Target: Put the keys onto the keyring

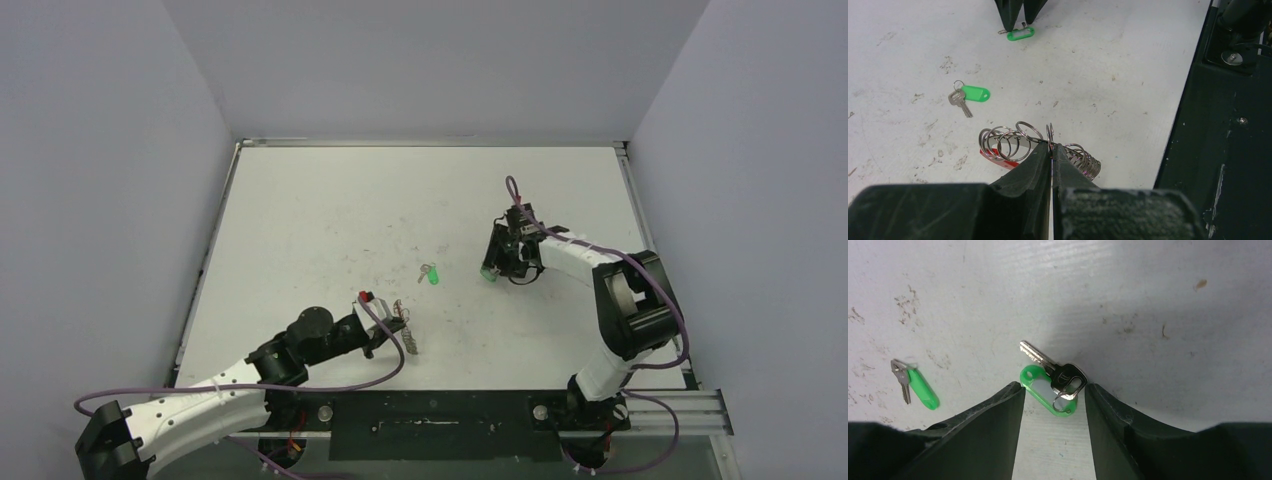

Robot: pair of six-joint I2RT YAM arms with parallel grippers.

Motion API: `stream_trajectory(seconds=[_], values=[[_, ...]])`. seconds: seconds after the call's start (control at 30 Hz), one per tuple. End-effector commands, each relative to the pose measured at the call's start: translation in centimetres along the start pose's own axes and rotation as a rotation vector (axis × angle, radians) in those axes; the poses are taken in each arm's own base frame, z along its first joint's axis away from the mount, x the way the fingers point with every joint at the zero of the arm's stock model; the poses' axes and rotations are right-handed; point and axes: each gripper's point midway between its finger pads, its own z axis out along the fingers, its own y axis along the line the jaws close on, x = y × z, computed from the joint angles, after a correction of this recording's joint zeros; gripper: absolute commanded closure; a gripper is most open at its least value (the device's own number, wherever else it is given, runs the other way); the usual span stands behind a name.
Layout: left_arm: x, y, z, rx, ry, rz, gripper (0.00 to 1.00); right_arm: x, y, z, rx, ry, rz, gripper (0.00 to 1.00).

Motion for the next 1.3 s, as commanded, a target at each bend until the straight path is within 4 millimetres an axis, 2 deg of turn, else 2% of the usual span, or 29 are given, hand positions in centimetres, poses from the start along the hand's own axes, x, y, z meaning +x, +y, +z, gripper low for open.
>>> stream_trajectory(seconds=[0.0,0.1,0.33,0.6,0.77,1.27], values=[[-2.0,0.0,-0.1,-0.001,-0.055,0.014,1.0,0.8,-0.8,1.2,0.062,0.056,-0.105,0.51],[-1.9,0.0,-0.1,-0.002,-0.054,0.014,1.0,0.5,-0.9,0.7,0.071,0.04,-0.138,0.52],[-1.8,0.0,0.1,-0.003,-0.051,0.014,1.0,-0.4,-1.3,-2.7,0.151,-0.038,-0.291,0.52],[-1.5,0.1,0.3,-0.004,-0.046,0.013,1.0,0.6,-1.0,-4.4,0.272,-0.081,-0.448,0.53],[-1.4,0.1,0.2,-0.004,-0.042,0.011,1.0,0.6,-0.3,-4.3,0.306,-0.099,-0.493,0.57],[-1.2,0.1,0.2,-0.006,-0.038,0.009,1.0,-0.7,1.6,-2.4,0.3,-0.117,-0.483,0.58]])
